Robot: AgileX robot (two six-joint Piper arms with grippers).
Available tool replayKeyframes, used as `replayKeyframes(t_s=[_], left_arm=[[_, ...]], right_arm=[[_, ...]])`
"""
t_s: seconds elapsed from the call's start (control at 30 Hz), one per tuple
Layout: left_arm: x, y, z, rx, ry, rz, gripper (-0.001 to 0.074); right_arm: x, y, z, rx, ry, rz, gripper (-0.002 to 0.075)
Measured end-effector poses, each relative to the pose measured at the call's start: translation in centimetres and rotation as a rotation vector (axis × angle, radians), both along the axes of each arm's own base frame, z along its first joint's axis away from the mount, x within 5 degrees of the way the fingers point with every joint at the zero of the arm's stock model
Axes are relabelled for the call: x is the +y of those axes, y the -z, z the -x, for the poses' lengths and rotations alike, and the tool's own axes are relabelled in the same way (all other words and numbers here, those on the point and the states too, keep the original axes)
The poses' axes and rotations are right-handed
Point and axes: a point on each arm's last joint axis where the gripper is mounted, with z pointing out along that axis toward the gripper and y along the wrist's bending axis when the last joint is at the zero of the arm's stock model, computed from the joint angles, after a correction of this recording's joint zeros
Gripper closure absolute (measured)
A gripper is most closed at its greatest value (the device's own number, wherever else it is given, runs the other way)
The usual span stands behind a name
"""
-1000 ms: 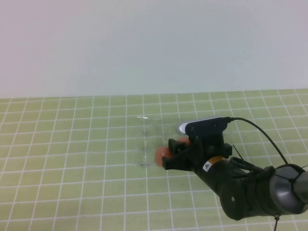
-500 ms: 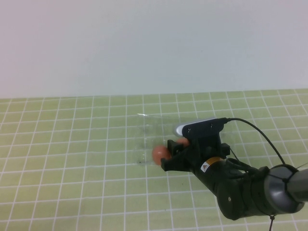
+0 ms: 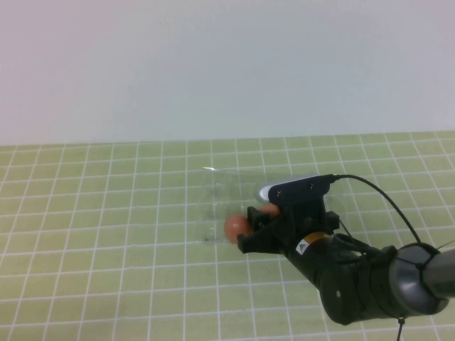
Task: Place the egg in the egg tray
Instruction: Place the egg in the egg tray
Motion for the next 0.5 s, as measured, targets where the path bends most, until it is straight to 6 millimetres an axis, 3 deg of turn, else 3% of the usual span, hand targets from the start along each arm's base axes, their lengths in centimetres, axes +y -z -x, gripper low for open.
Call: replayKeyframes(t_s=[0.5], left_arm=[[0.0,0.0,0.0,0.0,0.0,0.0,0.0736]], right_arm=[[0.0,0.0,0.0,0.0,0.0,0.0,0.0316]])
